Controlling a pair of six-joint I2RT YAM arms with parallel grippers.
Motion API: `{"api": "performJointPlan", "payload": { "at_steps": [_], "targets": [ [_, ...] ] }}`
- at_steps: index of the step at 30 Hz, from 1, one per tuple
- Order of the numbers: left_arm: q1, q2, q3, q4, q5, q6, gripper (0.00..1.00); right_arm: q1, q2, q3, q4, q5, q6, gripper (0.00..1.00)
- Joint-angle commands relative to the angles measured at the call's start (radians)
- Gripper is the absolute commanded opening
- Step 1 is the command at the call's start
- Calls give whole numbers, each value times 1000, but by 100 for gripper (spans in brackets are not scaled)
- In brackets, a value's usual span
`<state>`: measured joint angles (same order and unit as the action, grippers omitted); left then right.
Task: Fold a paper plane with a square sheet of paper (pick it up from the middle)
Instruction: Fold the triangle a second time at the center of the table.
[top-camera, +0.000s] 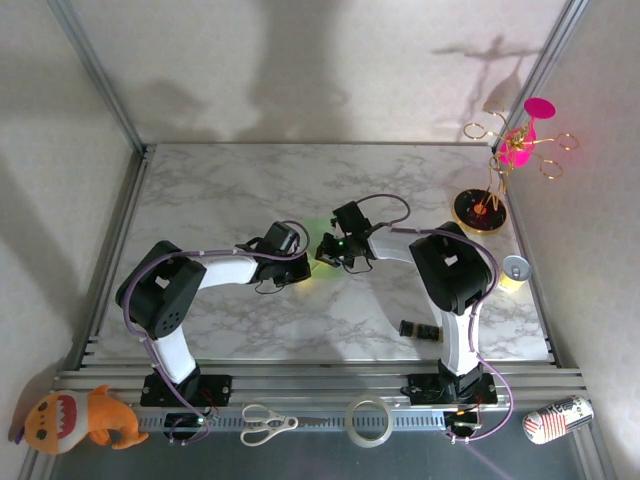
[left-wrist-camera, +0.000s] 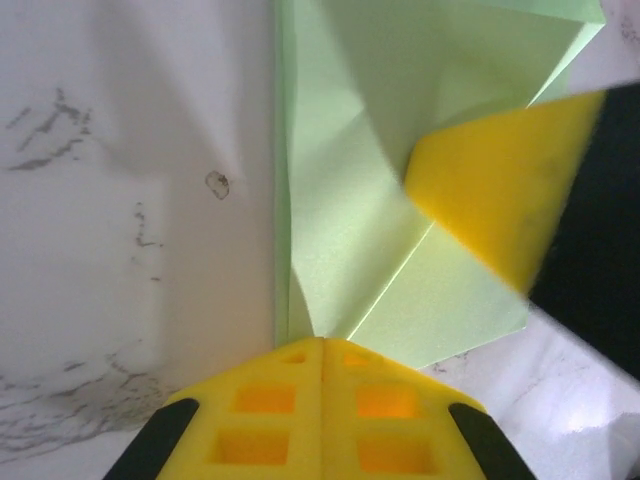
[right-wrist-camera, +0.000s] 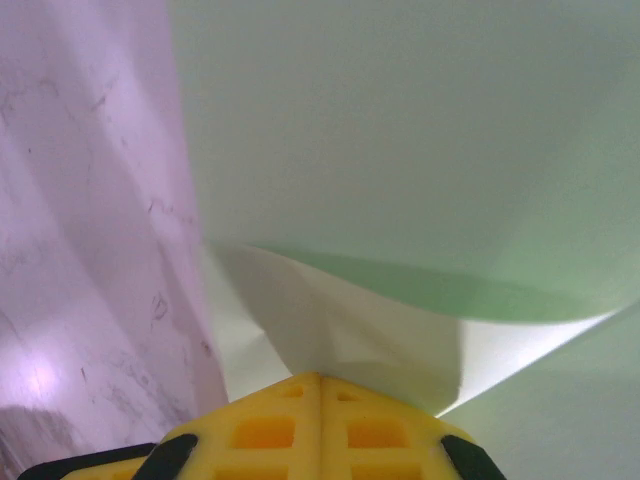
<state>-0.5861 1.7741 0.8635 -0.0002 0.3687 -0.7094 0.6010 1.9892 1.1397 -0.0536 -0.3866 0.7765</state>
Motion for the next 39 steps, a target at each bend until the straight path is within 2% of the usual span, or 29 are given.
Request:
{"api": "performJointPlan", "payload": {
  "at_steps": [1, 8, 12, 17, 21, 25, 31, 39],
  "targets": [
    [-6, 47, -63, -134, -58, -17, 0, -109, 3, -37, 21, 147, -37, 0],
    [-6, 50, -64, -133, -56, -13, 0, -191, 16, -21, 21, 207, -75, 0],
    [-6, 37, -54, -131, -46, -9, 0, -203, -10, -2, 6, 233, -100, 0],
    [-6, -3, 26, -113, 17, -4, 0, -193, -107, -29, 25, 172, -103, 0],
    [-1, -54, 115, -85, 29, -19, 13, -184, -196, -108, 56, 141, -54, 13],
    [16, -54, 170, -66, -50, -19, 21, -176, -250, -194, 122, 90, 33, 26],
    [28, 30, 224, -43, -77, -15, 17, -143, -268, -235, 182, 50, 120, 35],
    [42, 100, 221, -28, -116, -13, 9, -104, -230, -212, 167, 33, 156, 35]
  ]
}}
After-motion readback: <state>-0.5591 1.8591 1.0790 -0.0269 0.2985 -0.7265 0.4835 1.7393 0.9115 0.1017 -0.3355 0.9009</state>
